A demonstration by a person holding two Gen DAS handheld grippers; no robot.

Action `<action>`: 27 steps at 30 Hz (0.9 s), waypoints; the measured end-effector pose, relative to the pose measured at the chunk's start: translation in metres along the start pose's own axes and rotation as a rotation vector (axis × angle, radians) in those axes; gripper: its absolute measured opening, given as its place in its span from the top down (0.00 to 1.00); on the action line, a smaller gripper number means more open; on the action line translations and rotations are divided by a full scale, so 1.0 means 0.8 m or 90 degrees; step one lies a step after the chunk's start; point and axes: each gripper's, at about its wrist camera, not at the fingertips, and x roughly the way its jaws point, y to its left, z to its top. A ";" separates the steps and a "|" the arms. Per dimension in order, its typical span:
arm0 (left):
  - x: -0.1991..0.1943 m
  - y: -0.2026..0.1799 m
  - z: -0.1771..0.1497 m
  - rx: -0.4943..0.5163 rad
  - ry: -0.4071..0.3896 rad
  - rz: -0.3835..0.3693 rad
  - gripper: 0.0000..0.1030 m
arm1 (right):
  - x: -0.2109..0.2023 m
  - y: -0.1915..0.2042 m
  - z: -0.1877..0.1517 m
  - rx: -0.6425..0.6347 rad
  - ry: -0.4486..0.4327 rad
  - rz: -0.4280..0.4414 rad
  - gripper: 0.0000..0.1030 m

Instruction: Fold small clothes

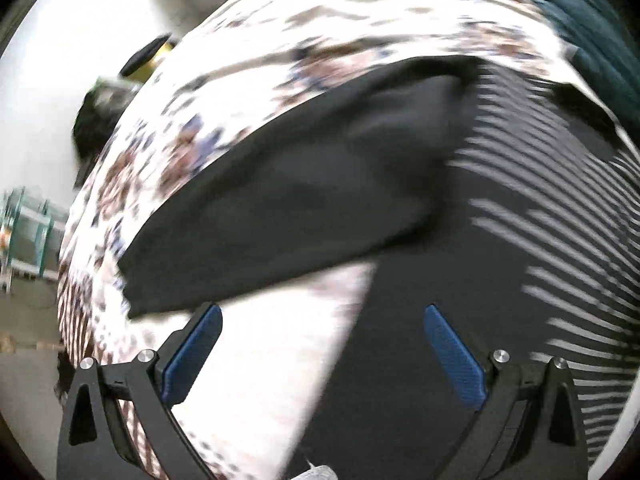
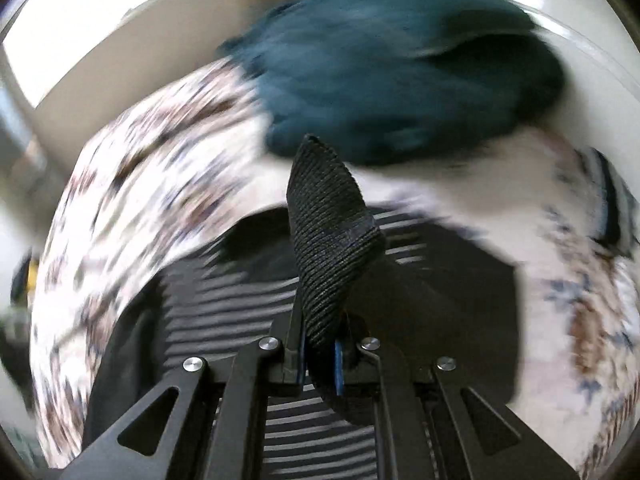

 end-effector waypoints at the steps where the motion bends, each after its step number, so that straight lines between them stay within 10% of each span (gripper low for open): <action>1: 0.016 0.024 0.000 -0.018 0.011 0.011 0.00 | 0.018 0.039 -0.011 -0.024 0.011 -0.001 0.90; 7: 0.075 0.131 -0.009 -0.105 0.054 0.053 0.00 | 0.127 0.233 -0.090 -0.148 0.087 0.006 0.90; 13: 0.102 0.200 -0.027 -0.167 0.083 0.069 0.00 | 0.153 0.300 -0.133 -0.225 0.102 -0.024 0.90; 17: 0.114 0.230 -0.037 -0.237 0.111 0.036 0.00 | 0.148 0.274 -0.119 -0.219 0.193 0.040 0.85; 21: 0.131 0.264 -0.052 -0.341 0.145 -0.027 0.00 | 0.102 0.200 -0.105 -0.141 0.229 0.123 0.28; 27: 0.174 0.319 -0.087 -0.604 0.188 -0.159 0.00 | 0.039 0.071 -0.120 -0.068 0.232 0.035 0.23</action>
